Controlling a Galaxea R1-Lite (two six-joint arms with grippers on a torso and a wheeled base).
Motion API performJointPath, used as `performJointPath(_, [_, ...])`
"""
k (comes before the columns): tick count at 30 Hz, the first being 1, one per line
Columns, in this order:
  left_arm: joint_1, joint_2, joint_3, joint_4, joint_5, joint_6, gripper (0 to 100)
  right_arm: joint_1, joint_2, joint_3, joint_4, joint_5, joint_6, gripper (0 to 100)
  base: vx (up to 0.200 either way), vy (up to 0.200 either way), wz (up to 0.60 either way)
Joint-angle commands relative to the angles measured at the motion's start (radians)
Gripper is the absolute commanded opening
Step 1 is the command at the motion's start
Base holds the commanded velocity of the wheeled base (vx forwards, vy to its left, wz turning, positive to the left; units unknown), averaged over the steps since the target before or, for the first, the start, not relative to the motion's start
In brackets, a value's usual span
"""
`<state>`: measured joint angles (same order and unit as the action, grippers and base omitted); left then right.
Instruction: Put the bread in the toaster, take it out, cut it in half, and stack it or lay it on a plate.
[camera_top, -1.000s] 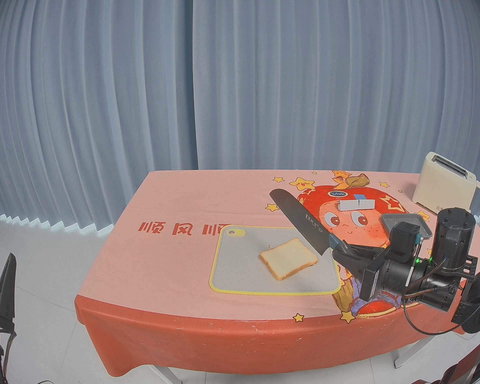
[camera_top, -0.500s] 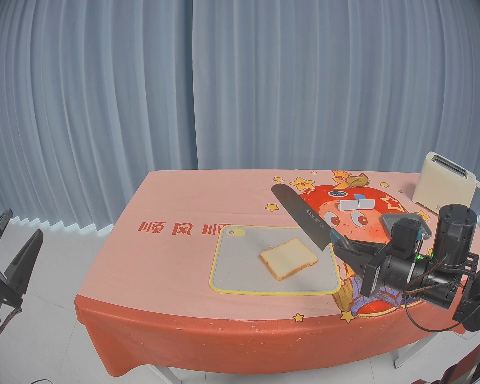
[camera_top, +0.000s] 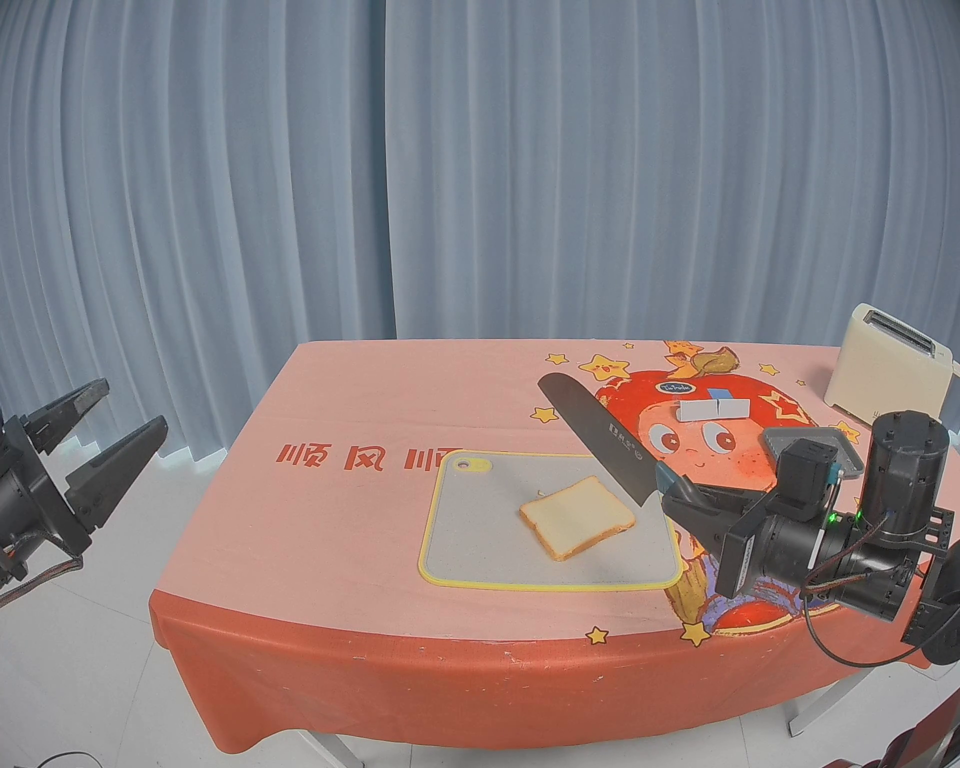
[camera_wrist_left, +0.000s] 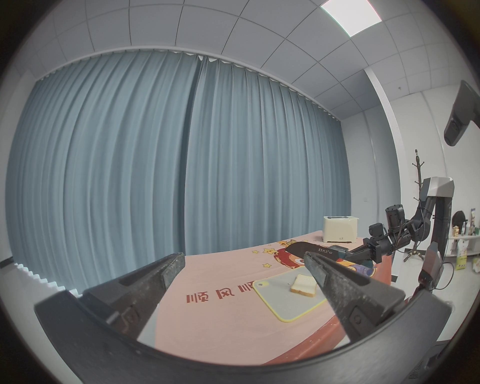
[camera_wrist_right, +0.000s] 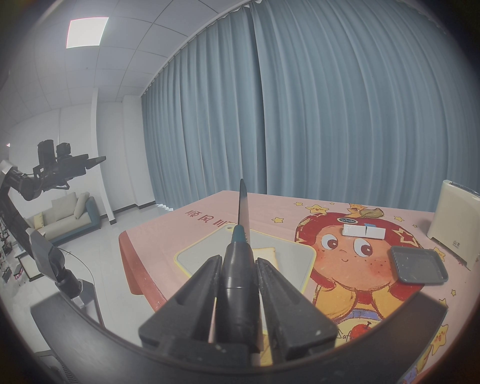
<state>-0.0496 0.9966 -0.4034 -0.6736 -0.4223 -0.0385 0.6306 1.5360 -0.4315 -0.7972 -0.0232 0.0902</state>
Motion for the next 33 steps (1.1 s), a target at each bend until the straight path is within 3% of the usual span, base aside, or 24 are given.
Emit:
performJointPath(1, [-0.033,0.063,-0.008,-0.007,-0.004,-0.012,0,0.014,0.004,0.0,0.0,0.0,0.0,0,0.0,0.0,0.0])
performJointPath(3, [-0.098,0.089,-0.015,-0.035,0.0,-0.02,0,0.031,0.004,0.002,0.02,0.0,0.002,0,0.0,0.0,0.0])
performJointPath(10, [-0.141,0.232,-0.101,-0.153,-0.018,-0.034,0,0.035,0.006,-0.015,0.052,-0.001,0.016,0,0.0,0.0,0.0])
performJointPath(13, [-0.204,0.284,-0.153,-0.201,-0.032,-0.035,0,0.037,-0.002,-0.015,0.058,-0.006,0.029,0,0.0,0.0,0.0])
performJointPath(14, [-0.276,0.35,-0.19,-0.254,-0.021,-0.031,0,0.037,-0.004,-0.016,0.056,-0.007,0.029,0,0.0,0.0,0.0])
performJointPath(22, [-0.286,0.455,-0.127,-0.474,0.008,-0.031,0,0.043,0.0,-0.004,0.056,-0.011,0.029,0,0.0,0.0,0.0])
performJointPath(25, [-0.289,0.455,-0.137,-0.488,0.017,-0.034,0,0.058,-0.005,-0.001,0.058,-0.011,0.029,0,0.0,0.0,0.0])
performJointPath(29, [-0.3,0.488,-0.247,-0.48,0.008,-0.034,0,0.093,-0.01,-0.004,0.056,-0.063,0.029,0,0.0,0.0,0.0])
performJointPath(33, [-0.309,0.602,-0.385,-0.469,0.014,-0.034,0,0.106,-0.008,-0.006,0.058,-0.075,0.031,0,0.0,0.0,0.0])
